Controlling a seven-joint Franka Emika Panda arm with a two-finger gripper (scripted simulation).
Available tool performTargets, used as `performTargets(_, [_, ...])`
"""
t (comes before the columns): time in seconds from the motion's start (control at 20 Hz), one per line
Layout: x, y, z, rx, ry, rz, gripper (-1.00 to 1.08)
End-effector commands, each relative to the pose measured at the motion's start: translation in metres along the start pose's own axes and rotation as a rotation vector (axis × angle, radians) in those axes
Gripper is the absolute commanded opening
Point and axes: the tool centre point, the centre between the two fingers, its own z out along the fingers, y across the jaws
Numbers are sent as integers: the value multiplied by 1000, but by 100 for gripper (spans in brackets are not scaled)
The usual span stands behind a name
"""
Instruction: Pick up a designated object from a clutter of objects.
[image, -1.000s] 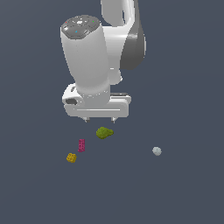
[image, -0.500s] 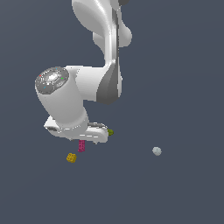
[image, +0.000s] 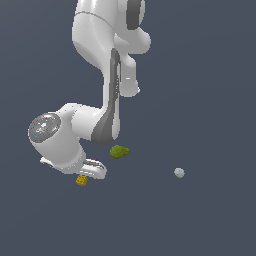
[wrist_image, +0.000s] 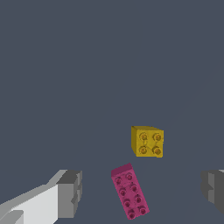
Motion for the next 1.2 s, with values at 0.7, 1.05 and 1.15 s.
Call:
performTargets(0.7, [8, 24, 39, -10, -2, 29, 100])
performTargets(1.05, [7, 25, 74, -10, -1, 29, 100])
performTargets(1.15, [7, 25, 80, -10, -1, 29, 100])
